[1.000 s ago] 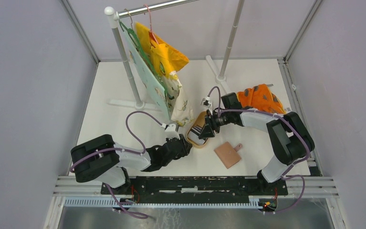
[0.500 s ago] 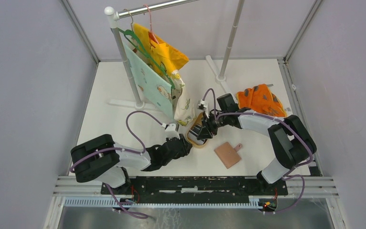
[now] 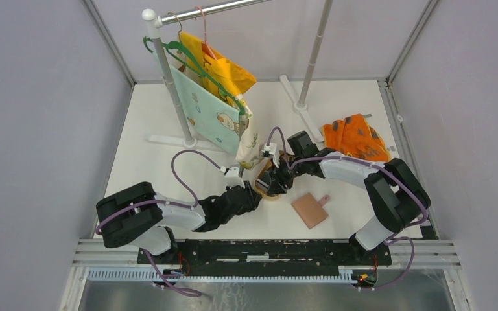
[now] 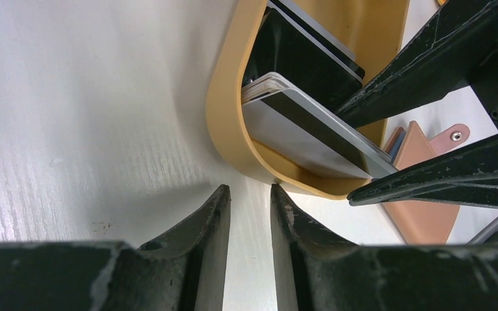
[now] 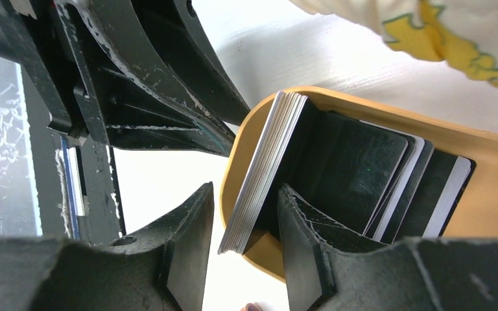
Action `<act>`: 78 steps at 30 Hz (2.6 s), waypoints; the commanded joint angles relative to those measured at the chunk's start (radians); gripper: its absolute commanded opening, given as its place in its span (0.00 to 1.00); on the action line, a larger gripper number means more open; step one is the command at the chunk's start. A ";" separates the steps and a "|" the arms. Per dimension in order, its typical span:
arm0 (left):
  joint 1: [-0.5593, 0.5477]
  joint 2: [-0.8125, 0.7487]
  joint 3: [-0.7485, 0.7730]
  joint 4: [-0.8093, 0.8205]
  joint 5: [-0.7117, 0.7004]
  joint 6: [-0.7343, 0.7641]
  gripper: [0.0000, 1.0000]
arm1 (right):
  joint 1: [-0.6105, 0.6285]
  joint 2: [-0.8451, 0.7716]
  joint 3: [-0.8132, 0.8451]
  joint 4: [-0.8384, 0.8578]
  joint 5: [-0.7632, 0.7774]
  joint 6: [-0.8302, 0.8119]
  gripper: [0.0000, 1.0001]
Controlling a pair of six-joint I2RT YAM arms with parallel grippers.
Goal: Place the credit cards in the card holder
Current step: Pick up the credit card from the storage box.
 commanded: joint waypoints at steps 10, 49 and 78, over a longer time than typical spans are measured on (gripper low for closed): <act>0.007 -0.009 0.027 0.054 -0.002 0.013 0.36 | -0.050 -0.059 0.056 0.002 0.147 -0.039 0.49; 0.039 0.006 0.074 0.031 0.020 0.048 0.37 | -0.122 0.069 0.043 0.084 -0.228 0.172 0.60; 0.042 -0.033 0.066 0.031 0.027 0.111 0.39 | -0.110 0.118 0.062 0.026 -0.060 0.226 0.65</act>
